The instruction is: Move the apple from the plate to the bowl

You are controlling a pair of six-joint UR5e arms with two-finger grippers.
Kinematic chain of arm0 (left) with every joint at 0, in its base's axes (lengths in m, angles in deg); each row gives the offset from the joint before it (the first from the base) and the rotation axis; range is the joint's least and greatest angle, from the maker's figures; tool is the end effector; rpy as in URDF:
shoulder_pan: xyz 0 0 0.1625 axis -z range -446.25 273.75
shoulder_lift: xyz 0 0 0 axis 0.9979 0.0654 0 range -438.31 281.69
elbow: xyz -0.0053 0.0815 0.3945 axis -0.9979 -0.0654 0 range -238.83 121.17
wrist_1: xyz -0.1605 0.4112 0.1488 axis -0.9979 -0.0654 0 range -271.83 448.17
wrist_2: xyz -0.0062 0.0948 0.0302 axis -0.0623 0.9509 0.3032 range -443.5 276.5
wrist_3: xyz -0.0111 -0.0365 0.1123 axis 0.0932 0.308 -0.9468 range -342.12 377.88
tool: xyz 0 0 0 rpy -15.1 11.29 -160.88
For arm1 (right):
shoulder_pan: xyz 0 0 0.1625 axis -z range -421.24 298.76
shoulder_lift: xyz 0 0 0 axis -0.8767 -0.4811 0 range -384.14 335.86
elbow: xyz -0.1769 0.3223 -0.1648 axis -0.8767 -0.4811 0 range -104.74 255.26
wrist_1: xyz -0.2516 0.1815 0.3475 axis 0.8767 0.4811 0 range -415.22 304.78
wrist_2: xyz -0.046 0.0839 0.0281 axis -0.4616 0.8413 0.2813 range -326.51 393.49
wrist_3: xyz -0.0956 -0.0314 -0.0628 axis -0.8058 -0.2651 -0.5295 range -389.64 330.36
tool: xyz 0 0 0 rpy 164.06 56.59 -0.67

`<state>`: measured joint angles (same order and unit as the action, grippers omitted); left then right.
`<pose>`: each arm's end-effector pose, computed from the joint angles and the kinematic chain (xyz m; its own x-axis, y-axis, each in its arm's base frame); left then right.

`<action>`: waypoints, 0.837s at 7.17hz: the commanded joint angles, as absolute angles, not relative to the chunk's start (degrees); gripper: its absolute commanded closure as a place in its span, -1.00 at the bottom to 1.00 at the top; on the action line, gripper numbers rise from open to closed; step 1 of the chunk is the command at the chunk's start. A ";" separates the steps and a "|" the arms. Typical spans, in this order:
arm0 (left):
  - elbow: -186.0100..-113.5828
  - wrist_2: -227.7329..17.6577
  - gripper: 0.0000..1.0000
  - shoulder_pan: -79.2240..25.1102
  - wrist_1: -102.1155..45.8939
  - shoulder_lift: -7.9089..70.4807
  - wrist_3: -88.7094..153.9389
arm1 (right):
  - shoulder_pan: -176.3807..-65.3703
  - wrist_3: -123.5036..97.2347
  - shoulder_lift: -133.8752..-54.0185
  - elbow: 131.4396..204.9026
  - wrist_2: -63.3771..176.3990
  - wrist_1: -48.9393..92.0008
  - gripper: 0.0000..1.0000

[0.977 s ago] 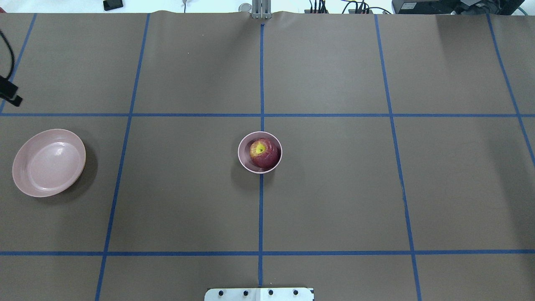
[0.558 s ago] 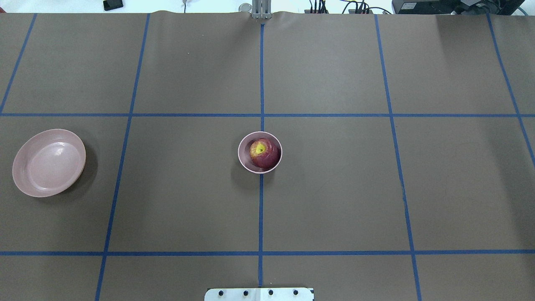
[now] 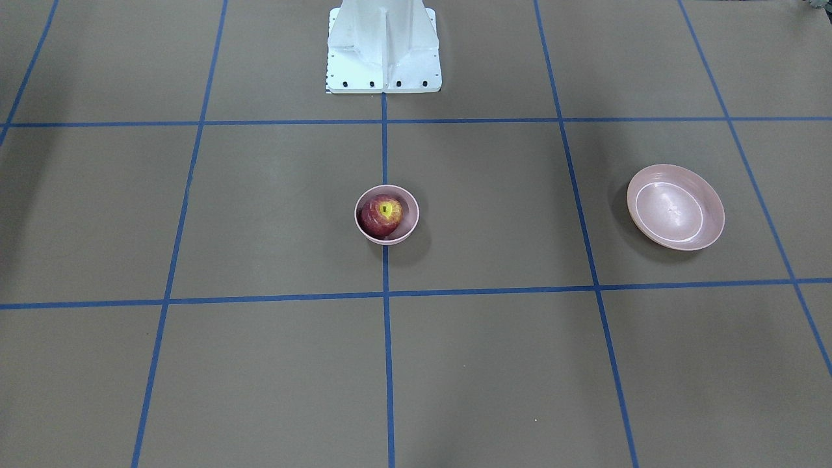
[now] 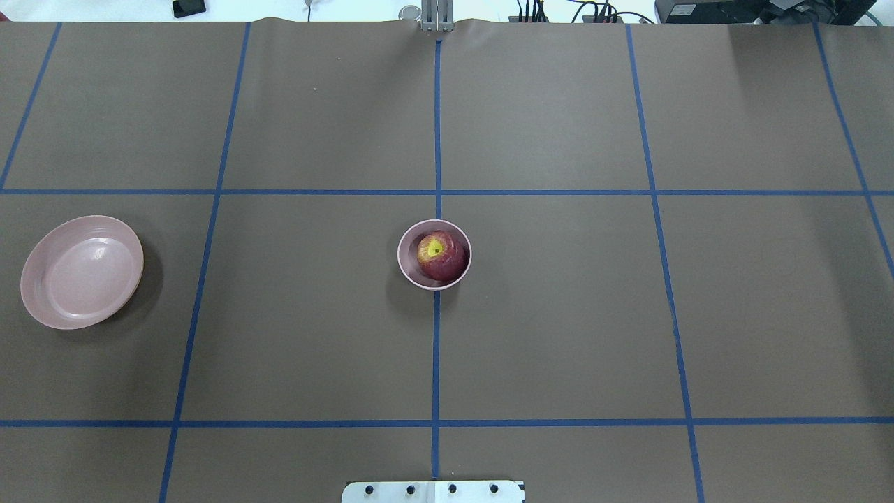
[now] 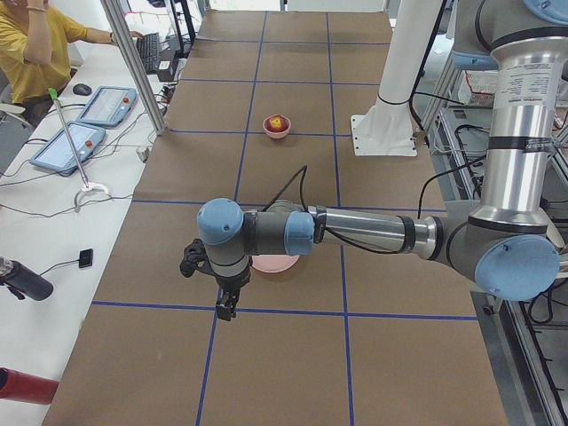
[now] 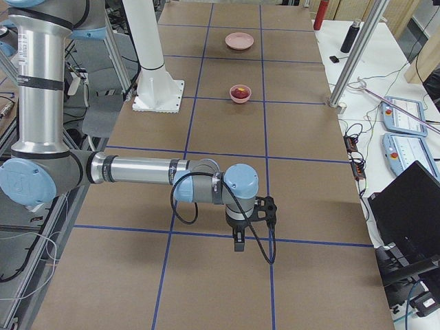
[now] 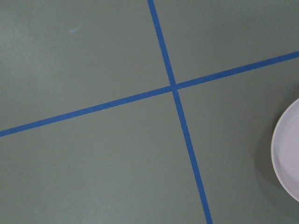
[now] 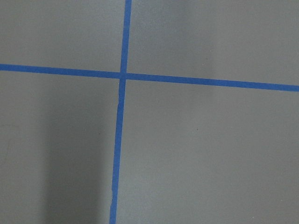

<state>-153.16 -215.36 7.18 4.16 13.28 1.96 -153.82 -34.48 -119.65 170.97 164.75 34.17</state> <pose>-0.0871 -0.5505 0.6077 0.7313 0.2302 -0.6421 -0.1464 0.9724 0.1819 0.0778 -0.5057 0.6498 0.7525 -0.0602 0.6559 0.0189 0.9974 0.0698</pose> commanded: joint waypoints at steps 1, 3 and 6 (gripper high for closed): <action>-153.75 -215.25 -0.96 7.44 3.79 13.10 2.33 | -153.79 -34.47 -119.68 170.98 164.80 34.17 -1.00; -153.40 -215.08 -0.96 7.44 3.79 13.01 2.68 | -153.79 -34.12 -119.68 171.15 164.80 34.17 -1.00; -153.66 -215.08 -0.96 7.44 3.79 11.96 2.68 | -153.79 -34.12 -119.76 171.06 164.89 34.08 -1.00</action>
<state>-153.56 -215.08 7.44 3.79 12.27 2.60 -153.80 -34.13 -119.75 171.10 164.87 34.11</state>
